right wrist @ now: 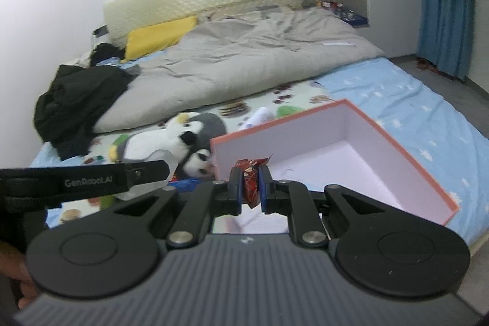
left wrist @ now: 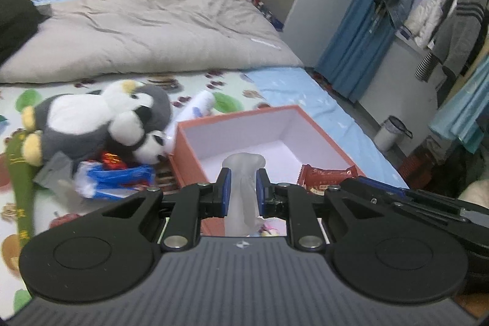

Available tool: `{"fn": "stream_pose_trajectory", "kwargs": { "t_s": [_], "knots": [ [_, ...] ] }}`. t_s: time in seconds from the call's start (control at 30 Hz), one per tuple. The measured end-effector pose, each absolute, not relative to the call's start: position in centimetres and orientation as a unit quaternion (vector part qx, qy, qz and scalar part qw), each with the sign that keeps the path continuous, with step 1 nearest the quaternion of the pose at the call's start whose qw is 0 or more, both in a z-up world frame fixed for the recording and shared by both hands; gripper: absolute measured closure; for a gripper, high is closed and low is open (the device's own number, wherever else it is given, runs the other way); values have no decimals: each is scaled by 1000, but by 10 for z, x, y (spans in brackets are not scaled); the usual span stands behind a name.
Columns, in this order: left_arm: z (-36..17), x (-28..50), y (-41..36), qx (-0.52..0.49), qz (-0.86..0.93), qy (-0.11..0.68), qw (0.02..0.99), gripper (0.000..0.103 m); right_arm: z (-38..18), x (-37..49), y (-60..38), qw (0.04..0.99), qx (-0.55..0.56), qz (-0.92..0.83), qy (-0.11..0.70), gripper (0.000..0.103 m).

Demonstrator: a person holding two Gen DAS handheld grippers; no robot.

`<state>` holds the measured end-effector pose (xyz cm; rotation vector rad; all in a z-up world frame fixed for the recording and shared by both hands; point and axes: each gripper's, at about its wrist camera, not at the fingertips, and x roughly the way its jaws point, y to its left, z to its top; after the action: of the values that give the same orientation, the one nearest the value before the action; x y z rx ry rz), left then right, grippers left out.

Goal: Organize soft objects
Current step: 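Carry the wrapper and white item over the pink box with both grippers, then open both grippers to drop the items into the box and withdraw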

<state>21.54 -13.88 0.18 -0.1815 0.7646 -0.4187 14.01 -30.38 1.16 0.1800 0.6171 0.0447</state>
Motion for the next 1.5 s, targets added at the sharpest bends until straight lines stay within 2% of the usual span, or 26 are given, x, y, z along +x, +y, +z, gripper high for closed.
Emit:
{"fn": "stream_pose_trajectory", "kwargs": {
  "t_s": [0.37, 0.77, 0.8, 0.83, 0.87, 0.9, 0.93, 1.0, 1.07, 1.1, 1.5],
  "knots": [
    [-52, 257, -203, -66, -230, 424, 873, 82, -41, 162, -358, 927, 109, -32, 358, 88],
    [-102, 289, -231, -44, -232, 474, 848, 82, -100, 187, -378, 895, 129, -47, 425, 88],
    [-103, 290, -231, -42, -231, 474, 849, 82, -102, 188, -378, 894, 130, -47, 427, 88],
    [-104, 290, -232, -38, -229, 474, 850, 77, -103, 187, -378, 894, 131, -46, 427, 88],
    [-103, 290, -232, -34, -227, 473, 851, 76, -103, 187, -378, 894, 132, -46, 426, 87],
    [-102, 290, -232, -30, -226, 472, 852, 69, -103, 186, -378, 894, 132, -45, 427, 87],
    [-101, 289, -231, -28, -224, 473, 852, 65, -102, 185, -378, 894, 134, -44, 425, 87],
    [-97, 286, -228, -33, -226, 471, 852, 63, -97, 183, -378, 895, 136, -41, 422, 86],
    [-89, 282, -225, -34, -226, 464, 856, 63, -92, 183, -378, 895, 134, -53, 422, 69],
    [-85, 279, -223, -33, -225, 459, 859, 63, -88, 181, -378, 896, 136, -56, 419, 68],
    [-23, 219, -175, -47, -224, 397, 889, 63, -33, 132, -348, 927, 130, -31, 351, 69]
  ]
}}
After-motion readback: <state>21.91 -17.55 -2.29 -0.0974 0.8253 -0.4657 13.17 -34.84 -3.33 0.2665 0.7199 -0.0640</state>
